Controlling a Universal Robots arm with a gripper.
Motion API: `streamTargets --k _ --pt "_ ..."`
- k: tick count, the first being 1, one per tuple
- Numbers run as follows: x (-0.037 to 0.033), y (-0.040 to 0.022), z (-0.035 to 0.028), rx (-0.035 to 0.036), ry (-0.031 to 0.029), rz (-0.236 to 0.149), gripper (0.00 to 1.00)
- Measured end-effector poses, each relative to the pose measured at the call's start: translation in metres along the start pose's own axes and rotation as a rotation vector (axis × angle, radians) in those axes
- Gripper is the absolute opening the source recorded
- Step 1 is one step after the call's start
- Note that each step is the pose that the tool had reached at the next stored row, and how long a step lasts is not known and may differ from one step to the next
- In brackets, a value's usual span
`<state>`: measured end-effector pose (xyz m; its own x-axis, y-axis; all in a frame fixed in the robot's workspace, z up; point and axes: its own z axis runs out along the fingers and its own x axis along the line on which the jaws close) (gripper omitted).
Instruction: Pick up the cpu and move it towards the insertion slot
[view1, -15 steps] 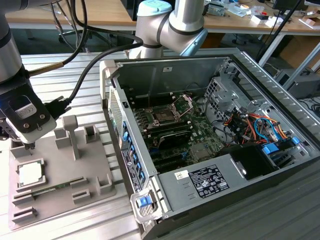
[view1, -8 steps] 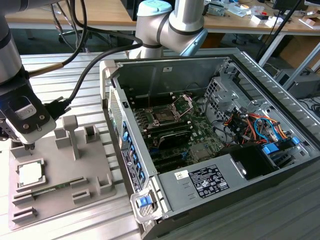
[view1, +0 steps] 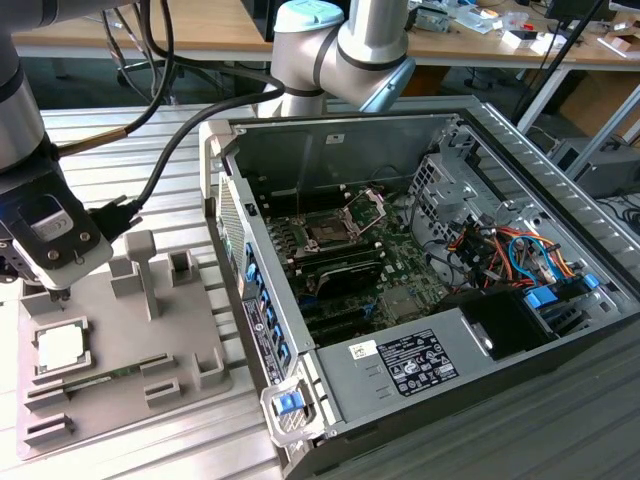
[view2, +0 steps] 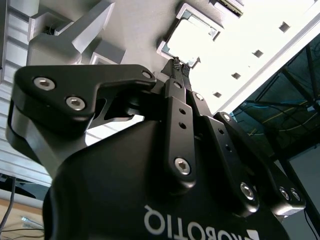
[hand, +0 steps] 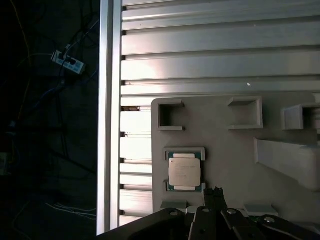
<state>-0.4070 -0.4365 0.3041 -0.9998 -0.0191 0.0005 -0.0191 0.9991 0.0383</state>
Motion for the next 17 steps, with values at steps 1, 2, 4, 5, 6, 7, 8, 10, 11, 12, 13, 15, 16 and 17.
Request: streamTargets --k 1,2,4,5,6,7,8,10,11,12,13,15,16,17 --pt "0.0000 0.0000 0.0002 0.0000 0.0000 0.000 0.11" --pt "0.0000 0.0000 0.0003 0.0000 0.0000 0.000 0.11" --pt "0.0000 0.0000 0.0006 0.0000 0.0000 0.000 0.11" --pt "0.0000 0.0000 0.0008 0.0000 0.0000 0.000 0.11" --pt "0.0000 -0.0001 0.0009 0.0001 0.0000 0.000 0.11" --pt "0.0000 -0.0001 0.0011 0.0000 0.0000 0.000 0.11" --pt "0.0001 -0.0001 0.0013 0.0000 0.0000 0.000 0.11" --pt "0.0001 -0.0001 0.0015 0.0000 0.0000 0.000 0.11" --pt "0.0001 -0.0001 0.0017 0.0000 0.0000 0.000 0.11" --pt "0.0001 -0.0001 0.0019 0.0000 0.0000 0.000 0.11" --pt "0.0001 -0.0001 0.0020 0.0001 0.0000 0.000 0.11" --pt "0.0004 -0.0002 0.0046 0.0000 0.0000 0.000 0.11" --pt "0.0004 -0.0002 0.0050 0.0000 0.0000 0.000 0.11" --pt "0.0006 -0.0002 0.0063 0.0000 -0.0001 0.000 0.11"
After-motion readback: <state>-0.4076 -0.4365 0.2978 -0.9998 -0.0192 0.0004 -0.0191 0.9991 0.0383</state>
